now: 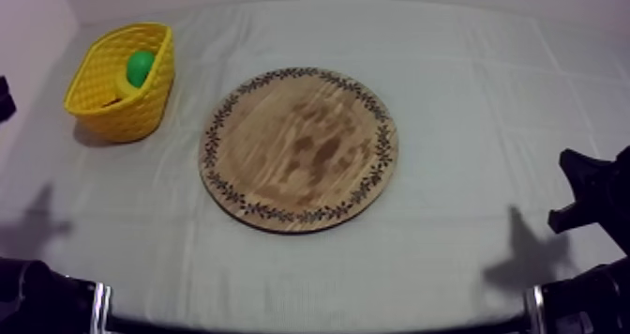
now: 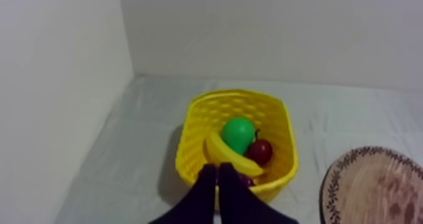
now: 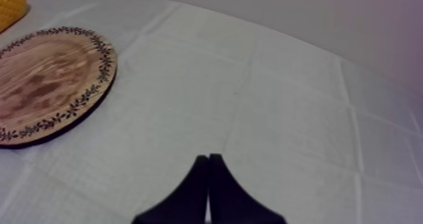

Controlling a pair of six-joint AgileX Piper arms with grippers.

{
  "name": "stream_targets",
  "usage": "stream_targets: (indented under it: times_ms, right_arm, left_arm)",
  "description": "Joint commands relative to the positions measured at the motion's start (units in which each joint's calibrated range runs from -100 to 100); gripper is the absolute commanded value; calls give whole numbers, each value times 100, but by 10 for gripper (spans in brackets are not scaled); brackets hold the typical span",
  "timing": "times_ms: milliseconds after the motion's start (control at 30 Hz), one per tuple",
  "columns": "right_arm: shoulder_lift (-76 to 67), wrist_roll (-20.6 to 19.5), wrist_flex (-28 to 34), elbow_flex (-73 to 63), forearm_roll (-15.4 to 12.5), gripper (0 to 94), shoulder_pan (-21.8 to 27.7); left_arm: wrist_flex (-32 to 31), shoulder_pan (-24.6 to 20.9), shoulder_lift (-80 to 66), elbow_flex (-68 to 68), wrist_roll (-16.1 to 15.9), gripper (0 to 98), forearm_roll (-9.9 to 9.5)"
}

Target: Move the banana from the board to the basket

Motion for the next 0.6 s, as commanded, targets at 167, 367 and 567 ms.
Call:
stream_targets:
  times_ms: [167, 367, 567]
  right_arm:
    - [0, 0, -1, -3, 0, 3, 0]
    - [0, 0, -1, -3, 0, 3, 0]
    - [0, -1, -1, -3, 0, 3, 0]
  left_arm:
    - [-301, -18, -1190, 1537, -94, 0, 55]
    - [-394, -20, -1637, 2092, -149, 0, 72]
    - [-534, -48, -1961, 2477, -178, 0, 108]
